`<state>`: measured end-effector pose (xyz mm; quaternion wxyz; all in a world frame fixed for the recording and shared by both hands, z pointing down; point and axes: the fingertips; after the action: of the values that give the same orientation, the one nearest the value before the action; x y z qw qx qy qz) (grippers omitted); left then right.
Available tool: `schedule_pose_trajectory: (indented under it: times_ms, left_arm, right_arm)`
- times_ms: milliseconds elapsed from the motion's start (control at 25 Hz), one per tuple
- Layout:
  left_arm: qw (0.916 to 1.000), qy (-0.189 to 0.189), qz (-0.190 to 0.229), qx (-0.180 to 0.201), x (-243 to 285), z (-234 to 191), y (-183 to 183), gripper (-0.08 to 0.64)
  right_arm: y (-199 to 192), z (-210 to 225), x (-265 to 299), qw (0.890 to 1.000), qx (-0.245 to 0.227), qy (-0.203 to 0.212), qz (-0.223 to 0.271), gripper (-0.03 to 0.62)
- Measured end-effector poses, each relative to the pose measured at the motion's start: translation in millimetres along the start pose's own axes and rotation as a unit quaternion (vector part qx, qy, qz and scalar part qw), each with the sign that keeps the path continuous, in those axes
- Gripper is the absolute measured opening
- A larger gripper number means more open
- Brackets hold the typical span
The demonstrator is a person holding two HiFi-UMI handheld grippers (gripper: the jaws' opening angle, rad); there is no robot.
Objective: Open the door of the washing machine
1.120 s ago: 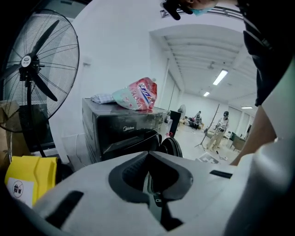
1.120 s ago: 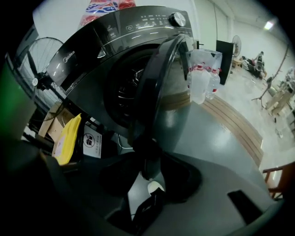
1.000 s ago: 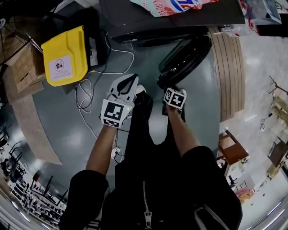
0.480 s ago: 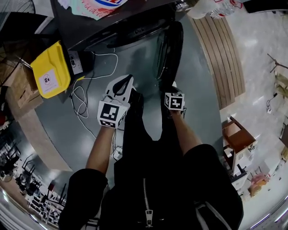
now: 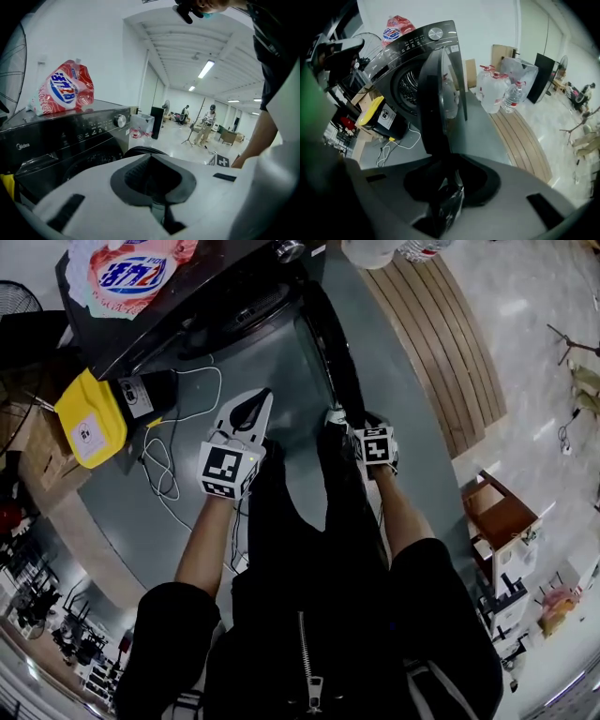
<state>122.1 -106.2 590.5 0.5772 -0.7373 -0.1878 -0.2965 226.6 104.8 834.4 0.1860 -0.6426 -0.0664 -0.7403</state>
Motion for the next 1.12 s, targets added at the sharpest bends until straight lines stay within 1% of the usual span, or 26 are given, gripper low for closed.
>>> schedule_pose_trajectory:
  times_ms: [200,360,520,640,720,800,920,1000,1080,1120]
  left_arm:
    - [0.9995,0.015,0.004,-0.027,26.4,16.5,18.4,0.006]
    - [0.9989,0.027,0.003,-0.038,45.9,26.1,29.4,0.005]
    - [0.9984,0.038,0.002,-0.041,63.4,28.6,43.7,0.006]
    - [0.9981,0.045,0.002,-0.041,70.5,28.7,52.7,0.006]
    - [0.9979,0.051,0.000,-0.040,72.1,28.1,56.2,0.006]
    - [0.9974,0.058,-0.002,-0.044,70.9,27.5,57.1,0.006]
    - [0.9966,0.065,-0.005,-0.050,66.8,26.2,54.4,0.005]
    - [0.9962,0.070,-0.009,-0.052,61.9,23.5,50.0,0.006]
    - [0.9954,0.076,-0.013,-0.056,55.7,20.2,43.9,0.006]
    - [0.9949,0.080,-0.015,-0.059,52.0,18.7,40.6,0.006]
  right_arm:
    - [9.1,65.5,-14.1,0.999,-0.034,-0.009,0.007,0.084]
    - [24.1,117.5,-23.0,0.997,-0.069,-0.016,0.019,0.086]
    - [47.1,170.3,-30.5,0.996,-0.077,-0.031,0.029,0.095]
    - [65.6,204.8,-35.7,0.996,-0.072,-0.049,0.037,0.104]
    - [77.5,222.7,-38.1,0.994,-0.078,-0.063,0.040,0.106]
    - [86.9,237.5,-39.6,0.991,-0.099,-0.078,0.036,0.106]
    - [102.0,256.9,-42.4,0.984,-0.143,-0.104,0.019,0.107]
    - [115.0,268.3,-44.8,0.980,-0.158,-0.120,0.012,0.109]
    - [126.8,280.8,-47.8,0.978,-0.155,-0.142,0.010,0.114]
    - [131.2,287.7,-49.6,0.977,-0.147,-0.155,0.011,0.120]
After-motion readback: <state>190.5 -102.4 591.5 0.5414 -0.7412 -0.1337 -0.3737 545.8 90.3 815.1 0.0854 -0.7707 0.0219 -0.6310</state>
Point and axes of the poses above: the fingertips, and each gripper's own axes: x forward along the fingers, z to its right, y out of its top, and after that the axes turned 13 degrees about -z, right-handed
